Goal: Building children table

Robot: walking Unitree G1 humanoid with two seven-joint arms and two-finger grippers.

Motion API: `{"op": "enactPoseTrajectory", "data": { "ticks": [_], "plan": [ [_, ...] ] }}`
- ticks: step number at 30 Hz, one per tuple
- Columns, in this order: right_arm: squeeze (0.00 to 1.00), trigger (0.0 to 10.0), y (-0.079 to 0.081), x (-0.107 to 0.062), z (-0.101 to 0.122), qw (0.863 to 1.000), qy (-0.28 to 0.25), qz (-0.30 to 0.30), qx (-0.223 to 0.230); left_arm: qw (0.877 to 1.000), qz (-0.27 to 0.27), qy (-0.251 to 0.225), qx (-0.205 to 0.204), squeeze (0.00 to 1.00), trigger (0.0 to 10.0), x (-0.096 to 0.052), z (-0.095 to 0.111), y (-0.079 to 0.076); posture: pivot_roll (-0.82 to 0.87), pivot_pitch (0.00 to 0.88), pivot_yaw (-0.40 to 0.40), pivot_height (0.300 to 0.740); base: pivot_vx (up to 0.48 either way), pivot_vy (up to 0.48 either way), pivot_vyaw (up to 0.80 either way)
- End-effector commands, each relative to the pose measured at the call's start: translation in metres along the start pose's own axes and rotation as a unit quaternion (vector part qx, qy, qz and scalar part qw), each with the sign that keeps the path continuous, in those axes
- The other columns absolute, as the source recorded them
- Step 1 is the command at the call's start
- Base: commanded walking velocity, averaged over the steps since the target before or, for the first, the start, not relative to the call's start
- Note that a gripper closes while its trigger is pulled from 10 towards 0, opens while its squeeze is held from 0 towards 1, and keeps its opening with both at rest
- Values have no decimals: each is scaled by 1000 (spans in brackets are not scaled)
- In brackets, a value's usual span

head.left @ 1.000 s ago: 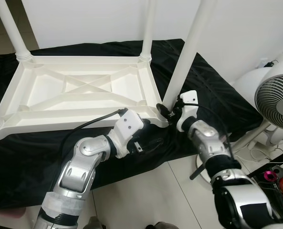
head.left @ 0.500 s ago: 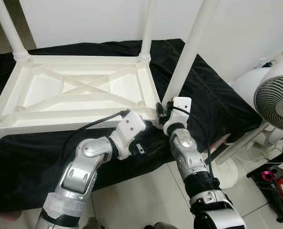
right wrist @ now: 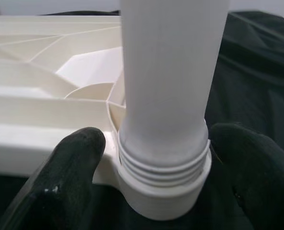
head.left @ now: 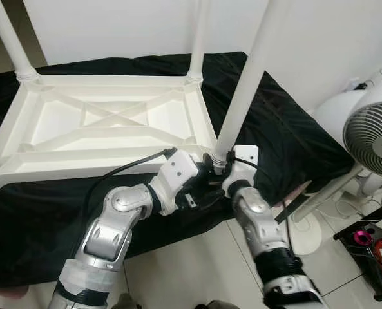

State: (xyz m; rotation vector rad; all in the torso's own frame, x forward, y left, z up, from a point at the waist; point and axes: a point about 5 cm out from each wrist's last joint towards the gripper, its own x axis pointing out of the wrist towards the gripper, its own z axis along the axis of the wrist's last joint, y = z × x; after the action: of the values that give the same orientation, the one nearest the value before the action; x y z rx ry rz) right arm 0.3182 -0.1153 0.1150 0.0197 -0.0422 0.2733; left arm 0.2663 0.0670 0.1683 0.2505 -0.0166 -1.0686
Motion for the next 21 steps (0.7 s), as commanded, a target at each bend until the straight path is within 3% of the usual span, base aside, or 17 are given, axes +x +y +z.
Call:
{"op": "enactPoseTrajectory", "data": {
  "ticks": [1, 3, 6, 10, 21],
  "plan": [
    [0, 10000, -1, -3, -1, 1000, -5, 13, -6, 999, 33, 2, -3, 0, 10000, 2, -1, 0, -42, 5, -49, 740, 0, 0, 0],
    [0, 10000, -6, -4, -2, 1000, 0, 26, -10, 999, 32, 2, -4, 0, 10000, 2, -1, 0, -43, 5, -48, 740, 0, 0, 0],
    [0, 10000, -26, -3, 2, 997, 0, 70, -22, 999, 33, 2, -3, 0, 10000, 3, 0, 1, -41, 2, -50, 740, 0, 0, 0],
    [0, 10000, -35, 0, 7, 994, 2, 102, -29, 999, 34, 1, -2, 0, 10000, 3, 0, 2, -37, 0, -52, 740, 0, 0, 0],
    [0, 10000, -31, 22, 10, 976, 29, 206, -65, 999, 42, -1, 2, 0, 10000, 2, 1, 4, -17, 0, -57, 740, 0, 0, 0]
  ]
}}
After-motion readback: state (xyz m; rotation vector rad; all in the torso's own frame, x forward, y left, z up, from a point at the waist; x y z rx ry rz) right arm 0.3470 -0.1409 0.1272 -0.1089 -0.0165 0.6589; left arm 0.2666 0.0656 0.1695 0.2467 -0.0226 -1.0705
